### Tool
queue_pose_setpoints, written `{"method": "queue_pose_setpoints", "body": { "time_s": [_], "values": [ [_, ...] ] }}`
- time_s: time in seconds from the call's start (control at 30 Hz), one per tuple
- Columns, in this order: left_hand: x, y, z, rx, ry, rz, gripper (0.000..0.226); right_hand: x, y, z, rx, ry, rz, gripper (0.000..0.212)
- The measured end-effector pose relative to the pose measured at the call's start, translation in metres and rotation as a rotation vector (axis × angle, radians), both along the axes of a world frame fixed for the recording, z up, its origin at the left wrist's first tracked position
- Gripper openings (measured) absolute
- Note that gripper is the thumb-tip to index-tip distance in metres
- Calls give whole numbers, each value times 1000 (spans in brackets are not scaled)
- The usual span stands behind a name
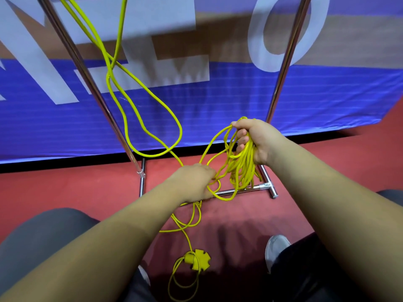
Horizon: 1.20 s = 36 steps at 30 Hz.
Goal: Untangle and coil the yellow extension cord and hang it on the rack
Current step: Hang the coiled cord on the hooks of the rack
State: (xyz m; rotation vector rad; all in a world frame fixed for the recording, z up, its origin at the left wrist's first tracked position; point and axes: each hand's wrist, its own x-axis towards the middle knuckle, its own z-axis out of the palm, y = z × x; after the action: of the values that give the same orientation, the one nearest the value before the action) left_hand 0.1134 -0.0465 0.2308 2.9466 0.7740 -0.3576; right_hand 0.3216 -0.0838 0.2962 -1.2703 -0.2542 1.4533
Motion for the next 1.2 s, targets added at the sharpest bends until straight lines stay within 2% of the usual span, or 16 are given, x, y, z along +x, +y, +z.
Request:
{"method": "queue_pose_setpoints", "body": {
  "time_s": [0.07, 0.17, 0.27, 0.33, 0.4, 0.47, 0.53, 0.6, 0.73, 0.87, 1.0, 1.1, 1.2],
  "values": [
    [2, 1, -4, -33, -40, 51, 16, 1, 0, 2, -1, 26, -11, 19],
    [2, 3, -13, -111, -122, 216, 27, 1, -1, 5, 12, 50, -2, 21],
    [0, 7, -19, -167, -245, 300, 19, 1, -3, 8, 24, 46, -2, 23],
    [2, 5, -16, -200, -264, 267, 33, 0, -4, 10, 27, 27, -25, 25],
    [8, -6, -12, -170, -157, 192, 44, 1, -5, 10, 26, 19, -70, 27],
    [12, -20, -10, -143, -103, 169, 79, 4, -5, 9, 28, 26, -124, 27],
    [16, -29, -9, -175, -157, 251, 93, 6, -6, 9, 30, 21, -151, 25],
    [19, -29, -10, -175, -229, 276, 84, 6, -7, 8, 28, 13, -151, 24],
    [17, -19, -7, -296, -326, 308, 49, 6, -8, 8, 22, 23, -100, 23],
    [14, -8, -10, -232, -351, 331, 53, 5, -8, 8, 35, 3, 3, 21],
    [11, -3, -13, -310, -337, 231, 49, 8, -9, 10, 29, -14, 82, 12],
    [11, -3, -17, -223, -288, 76, 43, 11, -11, 11, 4, -49, 134, 12],
    [15, -4, -20, -145, -303, 62, 41, 10, -13, 11, -13, -68, 188, 14]
  ]
}}
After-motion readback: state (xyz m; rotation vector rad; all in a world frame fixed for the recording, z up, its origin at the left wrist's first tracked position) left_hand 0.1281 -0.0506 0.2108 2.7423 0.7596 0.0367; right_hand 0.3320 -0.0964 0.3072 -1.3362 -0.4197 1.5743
